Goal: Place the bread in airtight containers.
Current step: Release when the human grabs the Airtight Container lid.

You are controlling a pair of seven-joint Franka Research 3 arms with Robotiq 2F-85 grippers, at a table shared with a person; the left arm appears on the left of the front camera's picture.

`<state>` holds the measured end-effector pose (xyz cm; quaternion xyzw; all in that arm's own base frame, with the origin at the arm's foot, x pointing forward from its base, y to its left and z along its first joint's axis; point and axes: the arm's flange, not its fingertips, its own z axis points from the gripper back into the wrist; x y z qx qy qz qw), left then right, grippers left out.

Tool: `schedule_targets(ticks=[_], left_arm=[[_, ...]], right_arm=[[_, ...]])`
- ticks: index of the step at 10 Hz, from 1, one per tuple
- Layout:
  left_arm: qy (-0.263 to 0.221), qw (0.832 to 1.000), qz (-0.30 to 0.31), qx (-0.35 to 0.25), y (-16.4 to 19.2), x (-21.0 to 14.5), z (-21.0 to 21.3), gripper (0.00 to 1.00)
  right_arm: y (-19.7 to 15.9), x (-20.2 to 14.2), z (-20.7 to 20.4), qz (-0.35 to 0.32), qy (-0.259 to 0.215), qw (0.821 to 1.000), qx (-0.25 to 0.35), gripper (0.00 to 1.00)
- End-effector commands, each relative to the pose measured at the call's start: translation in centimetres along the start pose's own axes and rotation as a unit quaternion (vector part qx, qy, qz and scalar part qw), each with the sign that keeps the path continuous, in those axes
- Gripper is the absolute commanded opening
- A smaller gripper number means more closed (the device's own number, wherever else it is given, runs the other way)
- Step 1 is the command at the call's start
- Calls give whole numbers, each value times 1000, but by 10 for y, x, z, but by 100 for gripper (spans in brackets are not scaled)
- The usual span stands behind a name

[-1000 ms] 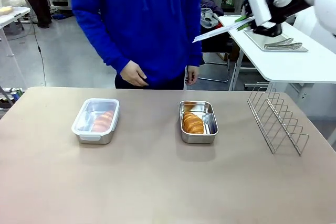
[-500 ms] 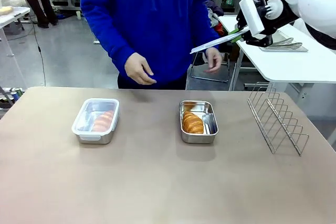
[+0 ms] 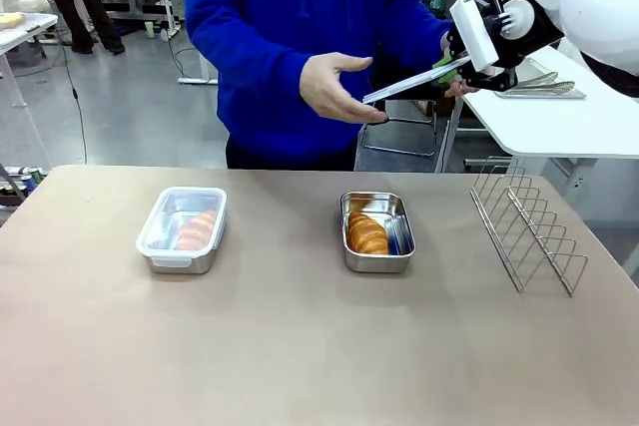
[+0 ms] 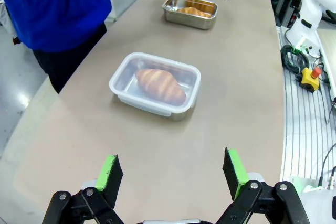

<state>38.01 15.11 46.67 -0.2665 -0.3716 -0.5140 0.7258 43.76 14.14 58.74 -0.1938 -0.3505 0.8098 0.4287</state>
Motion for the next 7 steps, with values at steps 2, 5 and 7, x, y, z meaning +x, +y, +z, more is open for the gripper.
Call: schedule_targets(ticks=[2,5,7], left_arm=[[-3,1000,-11,0,-1,-1,0,100],[-3,1000,-11,0,-1,-1,0,100],[-3,1000,-11,0,-1,-1,0,100]], right_arm=[[2,-2,1,-3,-4,1000,-5,0],[2,-2,1,-3,-4,1000,-5,0],[2,-2,1,-3,-4,1000,-5,0]])
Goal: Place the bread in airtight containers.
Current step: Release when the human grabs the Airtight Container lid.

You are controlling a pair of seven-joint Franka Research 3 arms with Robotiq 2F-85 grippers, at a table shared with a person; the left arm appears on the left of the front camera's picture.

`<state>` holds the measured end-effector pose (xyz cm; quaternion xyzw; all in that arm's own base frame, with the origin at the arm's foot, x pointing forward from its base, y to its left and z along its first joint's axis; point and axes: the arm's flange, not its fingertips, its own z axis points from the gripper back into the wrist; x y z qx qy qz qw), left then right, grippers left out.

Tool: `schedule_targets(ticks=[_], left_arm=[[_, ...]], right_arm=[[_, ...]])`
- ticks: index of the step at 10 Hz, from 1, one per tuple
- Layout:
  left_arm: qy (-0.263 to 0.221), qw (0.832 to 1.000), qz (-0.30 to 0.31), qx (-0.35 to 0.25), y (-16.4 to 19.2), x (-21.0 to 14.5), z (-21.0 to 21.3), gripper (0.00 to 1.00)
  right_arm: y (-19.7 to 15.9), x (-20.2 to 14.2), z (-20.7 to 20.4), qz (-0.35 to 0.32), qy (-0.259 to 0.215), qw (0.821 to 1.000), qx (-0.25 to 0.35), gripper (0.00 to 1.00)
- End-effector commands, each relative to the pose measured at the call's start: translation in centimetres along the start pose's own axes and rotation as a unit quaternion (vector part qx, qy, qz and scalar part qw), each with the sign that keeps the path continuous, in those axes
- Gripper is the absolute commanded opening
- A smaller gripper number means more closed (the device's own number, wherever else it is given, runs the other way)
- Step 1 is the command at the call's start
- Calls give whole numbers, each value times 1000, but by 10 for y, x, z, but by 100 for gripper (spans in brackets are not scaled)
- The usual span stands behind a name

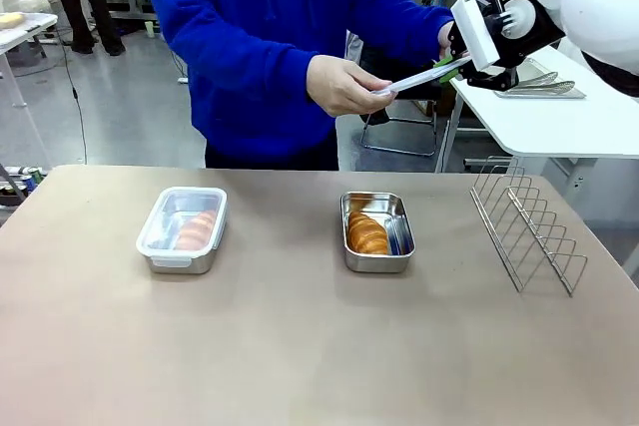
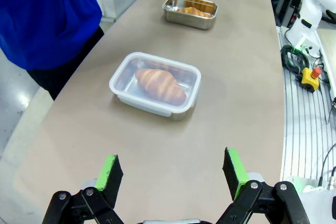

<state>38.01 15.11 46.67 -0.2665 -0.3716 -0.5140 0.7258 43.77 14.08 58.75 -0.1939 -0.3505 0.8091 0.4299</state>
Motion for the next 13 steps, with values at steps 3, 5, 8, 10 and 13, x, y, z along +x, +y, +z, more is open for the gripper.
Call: schedule_targets(ticks=[3,5,8,10,13], left_arm=[[-3,1000,-11,0,-1,-1,0,100],[-3,1000,-11,0,-1,-1,0,100],[-3,1000,-11,0,-1,-1,0,100],[-3,1000,-11,0,-1,-1,0,100],[-3,1000,-11,0,-1,-1,0,100]], right_arm=[[-2,-5,-3,-13,10,1000,15,100],[-4,-7,3,-27,9,999,19,100],[-17,-29,69,-201,-11,980,-2,100],[-9,-74,105,-365,-62,929,5,100],[48,-157,140,-539,-102,835,41,100]])
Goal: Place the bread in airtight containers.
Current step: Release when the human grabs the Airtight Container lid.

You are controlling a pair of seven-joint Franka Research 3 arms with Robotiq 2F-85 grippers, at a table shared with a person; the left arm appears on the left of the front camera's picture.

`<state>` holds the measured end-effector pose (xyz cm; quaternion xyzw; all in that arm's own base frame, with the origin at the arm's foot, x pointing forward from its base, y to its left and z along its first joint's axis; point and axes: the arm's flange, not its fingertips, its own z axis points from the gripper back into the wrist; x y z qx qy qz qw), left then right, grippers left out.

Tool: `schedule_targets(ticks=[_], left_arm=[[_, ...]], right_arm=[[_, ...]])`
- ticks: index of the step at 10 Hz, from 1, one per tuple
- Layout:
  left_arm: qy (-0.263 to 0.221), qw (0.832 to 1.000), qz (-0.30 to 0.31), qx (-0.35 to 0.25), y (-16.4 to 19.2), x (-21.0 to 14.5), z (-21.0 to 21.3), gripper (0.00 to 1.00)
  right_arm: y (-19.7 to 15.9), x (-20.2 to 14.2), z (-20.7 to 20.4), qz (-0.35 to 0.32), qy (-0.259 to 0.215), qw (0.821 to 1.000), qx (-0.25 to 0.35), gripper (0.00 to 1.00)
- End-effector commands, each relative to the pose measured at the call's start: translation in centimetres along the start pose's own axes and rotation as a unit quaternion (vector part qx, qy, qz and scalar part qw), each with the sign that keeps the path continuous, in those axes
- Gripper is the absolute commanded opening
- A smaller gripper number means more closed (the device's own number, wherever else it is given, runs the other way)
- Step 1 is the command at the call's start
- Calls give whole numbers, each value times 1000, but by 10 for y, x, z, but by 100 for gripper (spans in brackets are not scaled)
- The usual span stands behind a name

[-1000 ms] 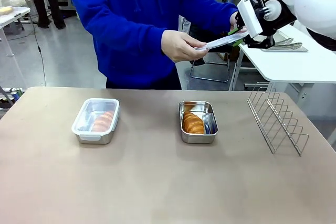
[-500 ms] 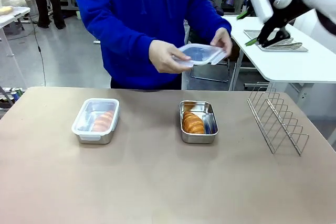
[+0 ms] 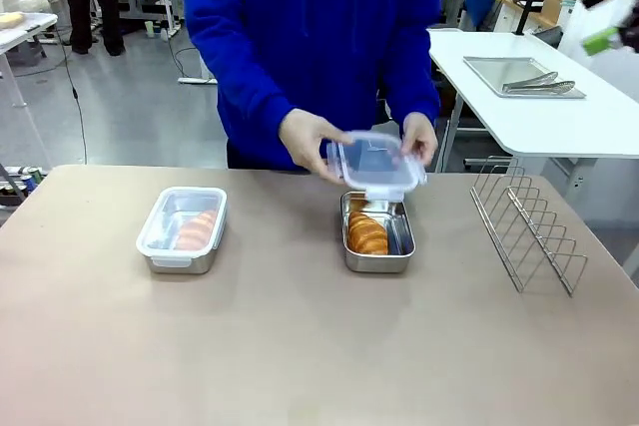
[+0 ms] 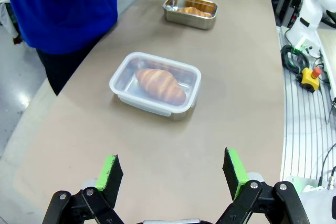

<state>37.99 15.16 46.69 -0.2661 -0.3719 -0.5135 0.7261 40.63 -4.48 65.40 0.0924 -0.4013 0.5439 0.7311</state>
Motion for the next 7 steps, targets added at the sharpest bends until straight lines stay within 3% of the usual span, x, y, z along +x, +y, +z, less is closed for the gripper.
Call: schedule_targets(ticks=[1,4,7], left_arm=[[-3,1000,-11,-1,-1,0,0,100],[-3,1000,-11,-1,-1,0,0,100],[-3,1000,-11,-1,-1,0,0,100]], right_arm=[[-13,-50,16,-129,-36,991,7,100],[6,-129,27,-179,-82,979,51,100],[17,-156,28,-177,-102,978,38,100]])
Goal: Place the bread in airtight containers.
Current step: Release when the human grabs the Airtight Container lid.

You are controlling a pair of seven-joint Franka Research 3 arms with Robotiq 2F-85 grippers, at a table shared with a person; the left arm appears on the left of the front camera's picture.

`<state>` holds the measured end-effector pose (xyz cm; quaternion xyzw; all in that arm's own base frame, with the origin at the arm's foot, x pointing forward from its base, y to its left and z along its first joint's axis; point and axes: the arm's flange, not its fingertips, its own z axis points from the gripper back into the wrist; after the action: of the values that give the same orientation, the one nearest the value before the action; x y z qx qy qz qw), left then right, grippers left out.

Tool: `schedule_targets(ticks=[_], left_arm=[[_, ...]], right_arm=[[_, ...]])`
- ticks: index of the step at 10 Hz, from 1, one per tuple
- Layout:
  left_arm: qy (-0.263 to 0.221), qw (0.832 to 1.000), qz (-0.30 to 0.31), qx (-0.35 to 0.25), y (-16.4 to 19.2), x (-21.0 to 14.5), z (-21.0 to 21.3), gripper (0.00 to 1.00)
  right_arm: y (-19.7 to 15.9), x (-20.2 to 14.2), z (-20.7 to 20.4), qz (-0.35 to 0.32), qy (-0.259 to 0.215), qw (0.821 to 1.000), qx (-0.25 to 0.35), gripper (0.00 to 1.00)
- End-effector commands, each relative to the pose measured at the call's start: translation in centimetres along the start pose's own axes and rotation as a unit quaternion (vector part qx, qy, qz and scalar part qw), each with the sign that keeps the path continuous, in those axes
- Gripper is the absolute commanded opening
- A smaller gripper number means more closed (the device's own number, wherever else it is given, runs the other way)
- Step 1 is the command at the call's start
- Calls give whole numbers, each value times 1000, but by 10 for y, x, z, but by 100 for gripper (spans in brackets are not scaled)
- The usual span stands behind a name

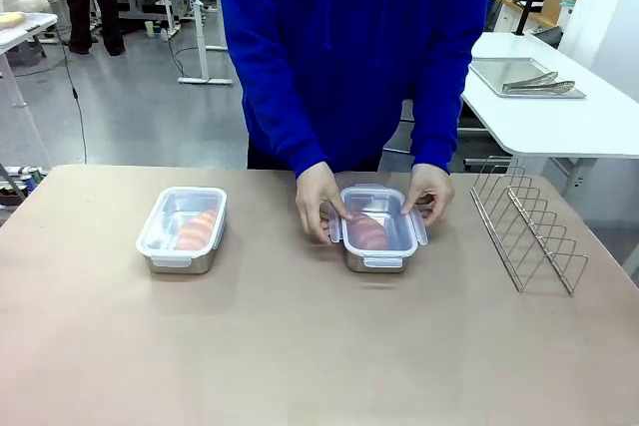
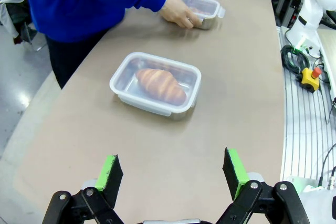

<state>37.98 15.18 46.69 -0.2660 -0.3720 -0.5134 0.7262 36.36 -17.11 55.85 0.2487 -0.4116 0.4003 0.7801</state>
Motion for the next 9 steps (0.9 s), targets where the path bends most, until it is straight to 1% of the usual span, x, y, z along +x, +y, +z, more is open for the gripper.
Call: schedule_targets(ticks=[1,2,9], left_arm=[[-3,1000,-11,-1,-1,0,0,100],[-3,1000,-11,-1,-1,0,0,100],[-3,1000,-11,-1,-1,0,0,100]], right_arm=[[1,4,-2,25,-15,1000,-9,100],[0,0,0,0,0,1000,0,100],[0,0,0,0,0,1000,0,100]])
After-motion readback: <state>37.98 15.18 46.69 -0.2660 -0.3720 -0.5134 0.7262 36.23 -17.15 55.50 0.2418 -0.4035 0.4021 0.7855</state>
